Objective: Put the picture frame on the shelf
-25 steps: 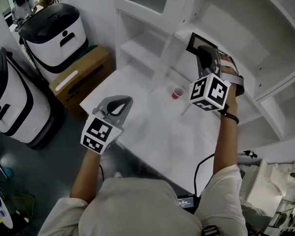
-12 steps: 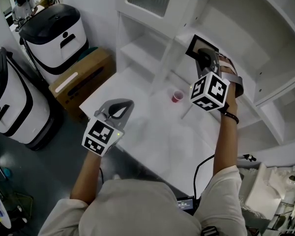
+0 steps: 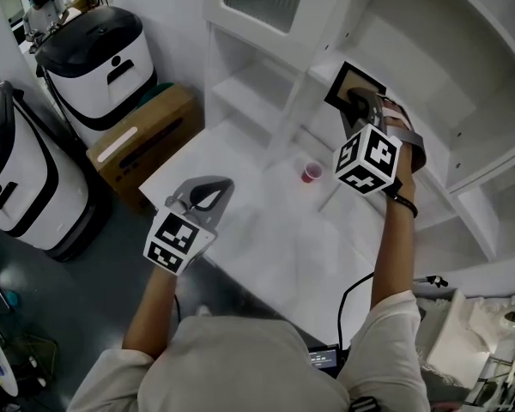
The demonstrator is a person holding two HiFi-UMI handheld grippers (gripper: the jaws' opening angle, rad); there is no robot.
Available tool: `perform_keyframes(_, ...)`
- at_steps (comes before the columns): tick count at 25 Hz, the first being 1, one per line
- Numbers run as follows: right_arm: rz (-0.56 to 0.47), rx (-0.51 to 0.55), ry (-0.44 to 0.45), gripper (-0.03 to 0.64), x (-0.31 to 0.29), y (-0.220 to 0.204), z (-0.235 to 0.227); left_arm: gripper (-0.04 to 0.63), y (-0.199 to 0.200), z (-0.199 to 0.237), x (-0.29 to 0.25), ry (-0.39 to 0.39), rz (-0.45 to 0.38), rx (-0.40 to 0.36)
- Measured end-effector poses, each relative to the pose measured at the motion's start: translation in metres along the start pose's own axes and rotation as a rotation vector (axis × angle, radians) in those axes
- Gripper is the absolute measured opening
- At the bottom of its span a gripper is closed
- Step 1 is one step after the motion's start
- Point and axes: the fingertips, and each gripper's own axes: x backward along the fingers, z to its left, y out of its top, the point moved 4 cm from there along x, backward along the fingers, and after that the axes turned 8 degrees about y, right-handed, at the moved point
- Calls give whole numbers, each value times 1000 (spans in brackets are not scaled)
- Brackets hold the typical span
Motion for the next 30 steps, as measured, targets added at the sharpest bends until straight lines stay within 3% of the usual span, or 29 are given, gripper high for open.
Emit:
perform_keyframes(10,-9,-44,61,156,-11,-9,-7,-2,-1,-4,-13,-13,10,-2)
perform_keyframes(14,-5,-49,71,208,-18,-15,-6,-2,-1,-5,-18,-21,13,-4)
perform_keyframes(26,17,-71,119,282,-33,-26,-7,-2,-4,-12,-35,-46,31,-12)
perform_keyframes(30,49,-70,124,344,-39,-27,-3,-2,-3,-13,-38,-51,34,-15)
